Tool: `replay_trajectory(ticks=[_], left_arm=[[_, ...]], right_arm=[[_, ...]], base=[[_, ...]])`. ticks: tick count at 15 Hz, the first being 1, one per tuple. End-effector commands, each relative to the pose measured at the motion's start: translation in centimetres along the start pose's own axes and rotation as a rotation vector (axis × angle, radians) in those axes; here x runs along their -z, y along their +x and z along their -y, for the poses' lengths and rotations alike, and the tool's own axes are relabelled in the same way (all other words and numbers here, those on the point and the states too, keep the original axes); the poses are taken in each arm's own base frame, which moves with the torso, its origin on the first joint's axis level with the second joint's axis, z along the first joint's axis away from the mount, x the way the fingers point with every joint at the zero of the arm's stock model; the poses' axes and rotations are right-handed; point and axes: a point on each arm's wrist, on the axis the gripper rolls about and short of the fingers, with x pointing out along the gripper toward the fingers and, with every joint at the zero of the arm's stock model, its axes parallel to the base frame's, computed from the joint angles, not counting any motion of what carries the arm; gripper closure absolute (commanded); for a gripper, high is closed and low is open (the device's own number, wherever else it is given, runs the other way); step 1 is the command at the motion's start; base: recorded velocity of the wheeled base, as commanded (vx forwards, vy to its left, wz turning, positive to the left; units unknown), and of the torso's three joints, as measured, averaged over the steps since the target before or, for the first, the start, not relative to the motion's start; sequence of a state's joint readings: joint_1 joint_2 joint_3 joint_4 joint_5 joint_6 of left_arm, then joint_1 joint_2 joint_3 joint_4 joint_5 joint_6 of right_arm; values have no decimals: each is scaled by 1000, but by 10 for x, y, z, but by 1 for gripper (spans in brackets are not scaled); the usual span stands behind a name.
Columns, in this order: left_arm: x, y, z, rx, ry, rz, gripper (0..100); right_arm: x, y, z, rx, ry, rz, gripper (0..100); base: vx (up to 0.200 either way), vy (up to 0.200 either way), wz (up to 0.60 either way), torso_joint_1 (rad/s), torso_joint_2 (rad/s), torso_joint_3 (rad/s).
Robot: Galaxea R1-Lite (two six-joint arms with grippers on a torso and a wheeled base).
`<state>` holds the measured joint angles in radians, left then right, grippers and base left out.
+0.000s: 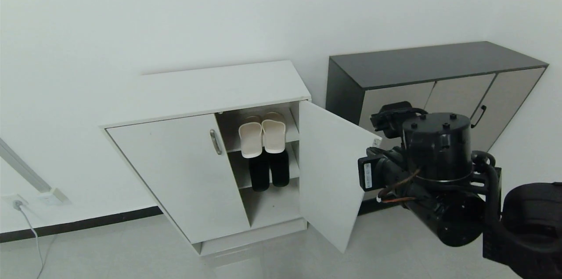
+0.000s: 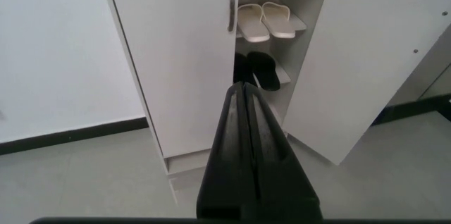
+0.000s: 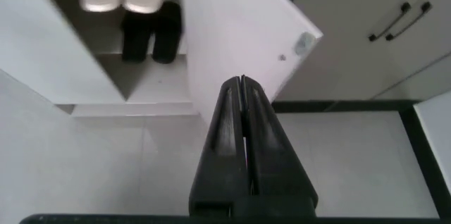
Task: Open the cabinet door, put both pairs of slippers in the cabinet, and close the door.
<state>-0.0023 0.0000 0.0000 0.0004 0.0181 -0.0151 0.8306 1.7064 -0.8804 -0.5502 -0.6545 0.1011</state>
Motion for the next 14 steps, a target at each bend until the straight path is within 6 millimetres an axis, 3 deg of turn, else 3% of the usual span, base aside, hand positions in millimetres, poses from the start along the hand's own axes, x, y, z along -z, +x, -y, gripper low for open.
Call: replay_trajectory(ticks=[1, 6, 14], left_arm=[[0, 0, 0, -1, 0, 0, 100], [0, 0, 0, -1, 0, 0, 100], [0, 0, 0, -1, 0, 0, 100]], right_arm=[[-14, 24, 16, 27, 29, 20, 100], [-36, 77, 45, 67, 68, 18, 100], [-17, 137, 59, 114, 76, -31, 100]], base=[[0, 0, 0, 0, 0, 0], [0, 0, 0, 0, 0, 0], [0, 0, 0, 0, 0, 0]])
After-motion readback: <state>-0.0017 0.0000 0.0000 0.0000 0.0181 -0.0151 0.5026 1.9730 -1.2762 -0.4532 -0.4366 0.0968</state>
